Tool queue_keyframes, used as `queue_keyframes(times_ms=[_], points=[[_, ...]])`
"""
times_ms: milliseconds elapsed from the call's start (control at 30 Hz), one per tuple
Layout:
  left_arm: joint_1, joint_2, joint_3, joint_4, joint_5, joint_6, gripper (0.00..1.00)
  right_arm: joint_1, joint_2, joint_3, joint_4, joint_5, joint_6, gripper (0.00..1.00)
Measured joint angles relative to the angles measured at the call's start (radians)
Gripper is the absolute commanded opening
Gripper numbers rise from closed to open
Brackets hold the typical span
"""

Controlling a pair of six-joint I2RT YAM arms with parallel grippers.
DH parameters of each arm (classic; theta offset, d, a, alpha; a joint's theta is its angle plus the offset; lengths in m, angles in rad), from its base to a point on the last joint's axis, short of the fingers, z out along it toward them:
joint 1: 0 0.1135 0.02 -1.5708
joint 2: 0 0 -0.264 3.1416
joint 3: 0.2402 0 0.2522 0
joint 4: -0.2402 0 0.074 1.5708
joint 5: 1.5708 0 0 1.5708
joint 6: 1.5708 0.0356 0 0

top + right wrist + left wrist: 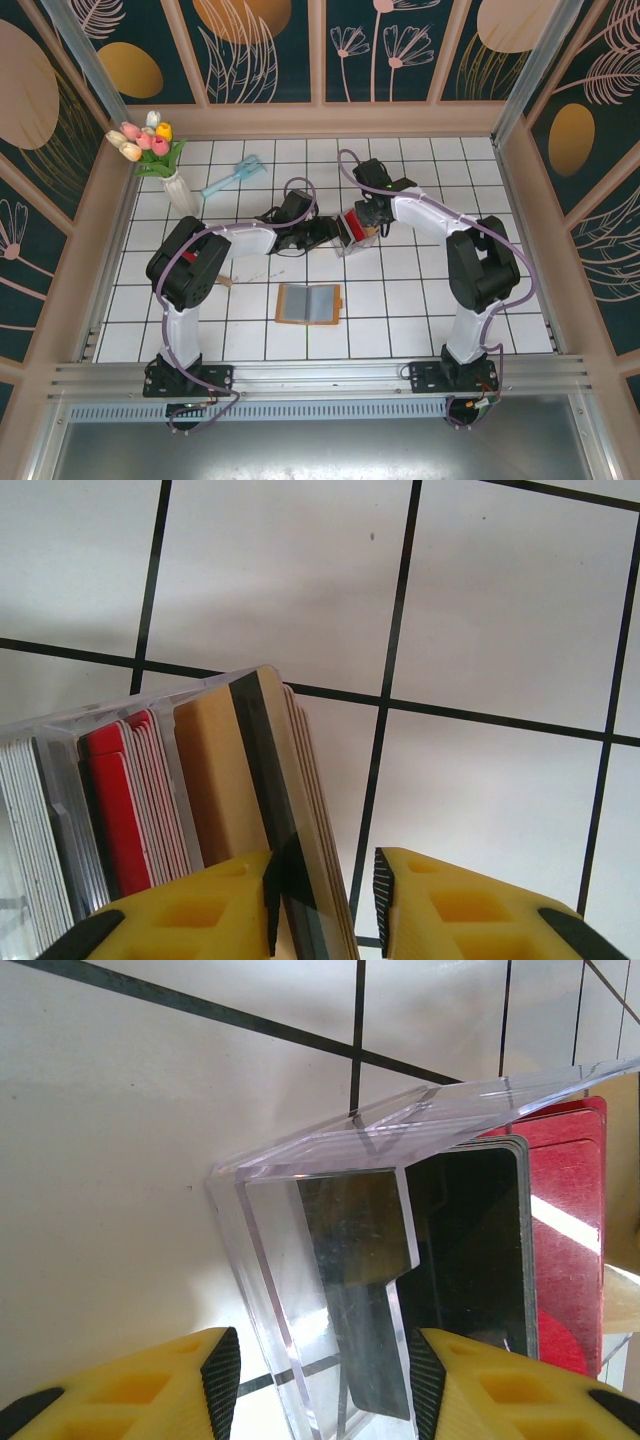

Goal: Put the credit cards into the card holder
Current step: Pick up the credit card from the storage box.

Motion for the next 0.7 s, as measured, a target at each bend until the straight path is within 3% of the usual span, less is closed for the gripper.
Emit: queue_keyframes(times_ms=[167, 267, 700], points=[[0.000, 0.000, 0.000, 0.000, 0.000, 0.000, 0.51, 0.000, -0.007, 0.001, -0.001, 0.007, 0.000, 0.29], [0.000, 0.000, 0.000, 0.000, 0.000, 0.000, 0.51, 0.000, -0.007, 0.003, -0.001, 0.005, -0.002, 0.21], [0.000, 0.000, 0.000, 0.000, 0.003, 0.001, 0.51, 0.004, -0.071, 0.023, -0.031, -0.022, 0.005, 0.14]])
